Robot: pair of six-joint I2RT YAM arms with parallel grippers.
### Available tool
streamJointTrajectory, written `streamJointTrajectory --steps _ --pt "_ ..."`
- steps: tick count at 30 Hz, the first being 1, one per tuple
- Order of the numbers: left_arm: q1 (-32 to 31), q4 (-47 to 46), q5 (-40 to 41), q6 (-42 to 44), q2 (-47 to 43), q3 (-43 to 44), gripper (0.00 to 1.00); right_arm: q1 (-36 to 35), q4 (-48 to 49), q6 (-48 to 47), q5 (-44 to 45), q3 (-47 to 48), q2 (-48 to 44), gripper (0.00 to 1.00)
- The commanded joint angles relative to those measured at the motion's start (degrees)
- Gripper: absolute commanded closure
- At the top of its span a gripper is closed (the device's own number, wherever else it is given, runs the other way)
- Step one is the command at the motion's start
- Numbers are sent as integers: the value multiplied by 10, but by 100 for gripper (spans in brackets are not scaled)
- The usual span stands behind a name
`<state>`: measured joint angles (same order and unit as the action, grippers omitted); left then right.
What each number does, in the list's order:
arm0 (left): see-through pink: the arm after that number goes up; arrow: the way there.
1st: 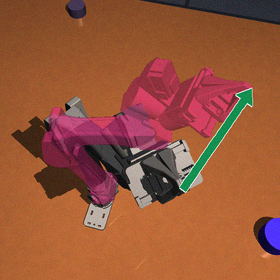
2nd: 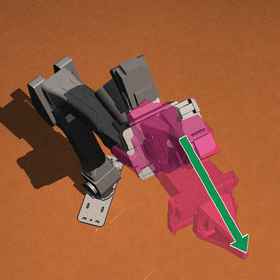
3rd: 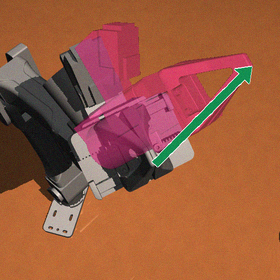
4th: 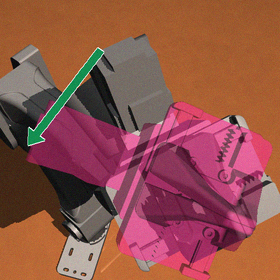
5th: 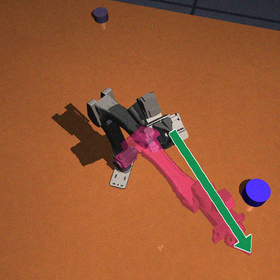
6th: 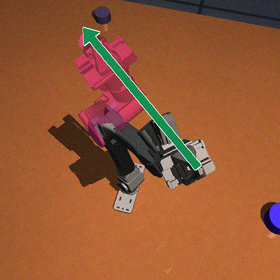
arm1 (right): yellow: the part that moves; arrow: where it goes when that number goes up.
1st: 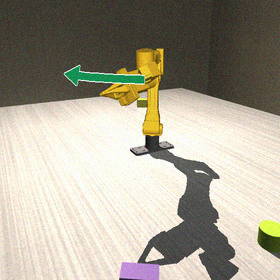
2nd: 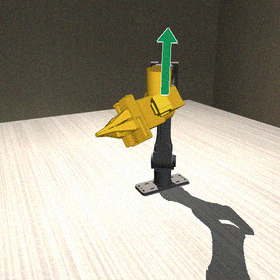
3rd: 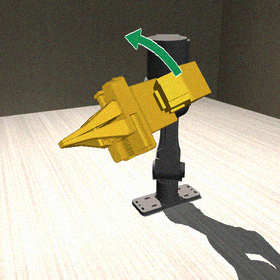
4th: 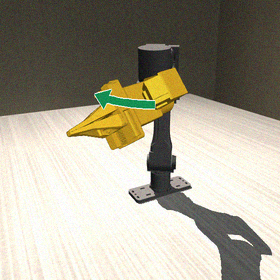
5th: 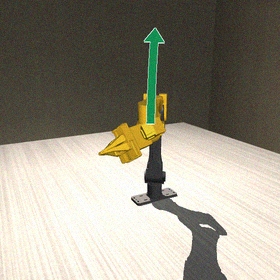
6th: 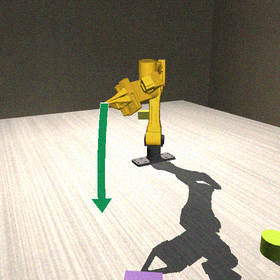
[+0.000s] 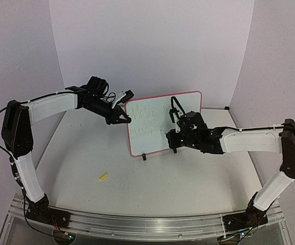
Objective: Write a sentence on the whiteboard
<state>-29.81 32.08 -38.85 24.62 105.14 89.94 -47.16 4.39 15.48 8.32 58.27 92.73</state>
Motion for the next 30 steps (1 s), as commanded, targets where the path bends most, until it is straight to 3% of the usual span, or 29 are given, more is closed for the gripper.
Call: streamJointTrajectory --steps 1,16,30 --pt "-1 20 67 43 -9 -12 100 2 7 -7 -14 26 6 100" --pt "-2 19 67 44 -9 -13 100 2 38 11 -11 -30 -78 100" --pt "-2 19 68 44 -8 -13 100 9 24 6 19 -18 -36 100"
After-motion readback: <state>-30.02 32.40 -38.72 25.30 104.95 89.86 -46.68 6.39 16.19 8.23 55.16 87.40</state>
